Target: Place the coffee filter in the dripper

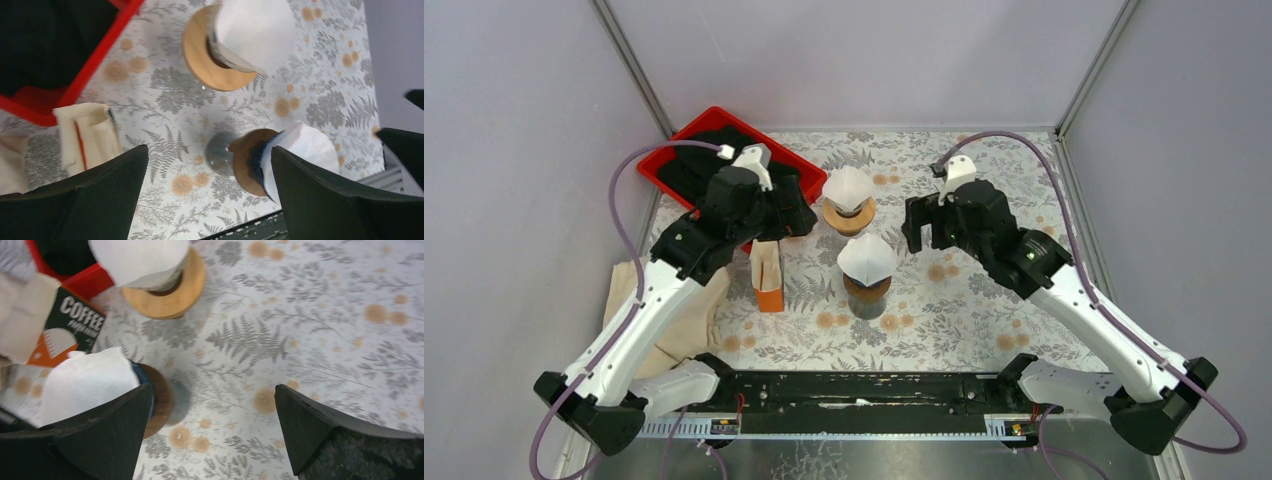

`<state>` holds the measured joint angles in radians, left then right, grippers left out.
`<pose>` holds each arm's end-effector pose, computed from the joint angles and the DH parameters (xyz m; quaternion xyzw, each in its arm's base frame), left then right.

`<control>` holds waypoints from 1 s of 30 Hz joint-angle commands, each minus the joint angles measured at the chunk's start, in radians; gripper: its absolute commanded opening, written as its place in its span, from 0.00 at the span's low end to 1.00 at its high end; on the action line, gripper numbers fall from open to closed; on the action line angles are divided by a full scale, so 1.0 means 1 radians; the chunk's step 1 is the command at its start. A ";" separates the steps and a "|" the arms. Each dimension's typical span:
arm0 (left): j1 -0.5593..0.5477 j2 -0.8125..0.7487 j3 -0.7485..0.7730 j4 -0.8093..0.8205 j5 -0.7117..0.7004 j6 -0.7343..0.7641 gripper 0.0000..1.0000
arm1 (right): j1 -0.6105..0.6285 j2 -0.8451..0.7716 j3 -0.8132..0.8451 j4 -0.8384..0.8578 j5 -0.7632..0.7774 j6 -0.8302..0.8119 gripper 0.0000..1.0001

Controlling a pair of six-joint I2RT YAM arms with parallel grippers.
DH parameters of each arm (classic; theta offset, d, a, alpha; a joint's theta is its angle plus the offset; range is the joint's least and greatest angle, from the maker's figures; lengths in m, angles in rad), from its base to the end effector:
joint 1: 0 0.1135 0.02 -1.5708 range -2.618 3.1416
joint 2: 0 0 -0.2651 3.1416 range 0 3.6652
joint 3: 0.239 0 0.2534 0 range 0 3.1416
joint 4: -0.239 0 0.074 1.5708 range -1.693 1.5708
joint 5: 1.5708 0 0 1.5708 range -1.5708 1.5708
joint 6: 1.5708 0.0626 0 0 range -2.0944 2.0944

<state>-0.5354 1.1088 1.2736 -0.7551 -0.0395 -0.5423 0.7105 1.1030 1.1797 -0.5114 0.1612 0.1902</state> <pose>0.2148 -0.1246 0.3744 -0.0123 0.8820 -0.2266 0.4130 0.2071 0.1649 0.3716 -0.1743 0.8231 0.1723 0.5123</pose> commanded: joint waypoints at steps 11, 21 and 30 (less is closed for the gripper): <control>0.141 -0.264 -0.252 0.182 -0.253 0.057 1.00 | -0.035 -0.292 -0.302 0.234 0.536 -0.054 0.99; 0.142 -0.442 -0.367 0.257 -0.432 0.085 1.00 | -0.035 -0.445 -0.412 0.313 0.630 -0.030 0.99; 0.141 -0.524 -0.409 0.304 -0.448 0.113 1.00 | -0.034 -0.512 -0.446 0.352 0.650 -0.044 0.99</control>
<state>-0.4019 0.6144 0.8841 -0.5472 -0.4404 -0.4595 0.6796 0.6014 0.7376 -0.2321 0.7677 0.1497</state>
